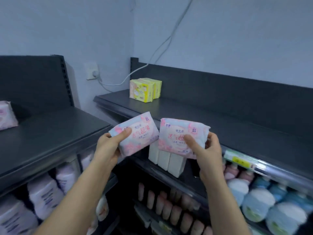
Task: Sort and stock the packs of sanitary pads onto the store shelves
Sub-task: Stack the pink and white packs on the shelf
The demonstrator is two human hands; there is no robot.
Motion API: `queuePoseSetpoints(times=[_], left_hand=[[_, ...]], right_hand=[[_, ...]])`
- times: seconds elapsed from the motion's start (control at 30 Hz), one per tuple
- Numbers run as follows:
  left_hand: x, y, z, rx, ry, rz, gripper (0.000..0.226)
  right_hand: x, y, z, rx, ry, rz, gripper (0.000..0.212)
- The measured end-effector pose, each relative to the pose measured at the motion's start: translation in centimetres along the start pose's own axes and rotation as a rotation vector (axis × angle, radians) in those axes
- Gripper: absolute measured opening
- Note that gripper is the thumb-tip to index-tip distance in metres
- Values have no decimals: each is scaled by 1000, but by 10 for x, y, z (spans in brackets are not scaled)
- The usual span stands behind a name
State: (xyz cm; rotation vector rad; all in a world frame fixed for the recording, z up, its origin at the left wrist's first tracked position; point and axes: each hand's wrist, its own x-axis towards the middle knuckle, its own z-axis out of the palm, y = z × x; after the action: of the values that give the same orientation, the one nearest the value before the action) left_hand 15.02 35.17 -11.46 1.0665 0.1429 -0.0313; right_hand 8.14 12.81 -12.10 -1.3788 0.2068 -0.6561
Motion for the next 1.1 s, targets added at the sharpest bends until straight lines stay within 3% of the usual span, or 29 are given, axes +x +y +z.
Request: queuePoseSetpoints(times=[0.2,0.43,0.77,1.1], left_hand=[[-39,-46,97,60,-263,-34,36],[-128,-115,232,113,-487,-51,36],[-270,-220,404,126,-682,-93,35],[-375,-296,541,138,-882,-178,35]], right_hand=[[-19,-39,-120,-50,217,-73,43],[-52,-93,-284,-173,396,-154,32],[-99,-161,-514,-299,559,-184,35],[-122,-204,-674,-329,761,-217,40]])
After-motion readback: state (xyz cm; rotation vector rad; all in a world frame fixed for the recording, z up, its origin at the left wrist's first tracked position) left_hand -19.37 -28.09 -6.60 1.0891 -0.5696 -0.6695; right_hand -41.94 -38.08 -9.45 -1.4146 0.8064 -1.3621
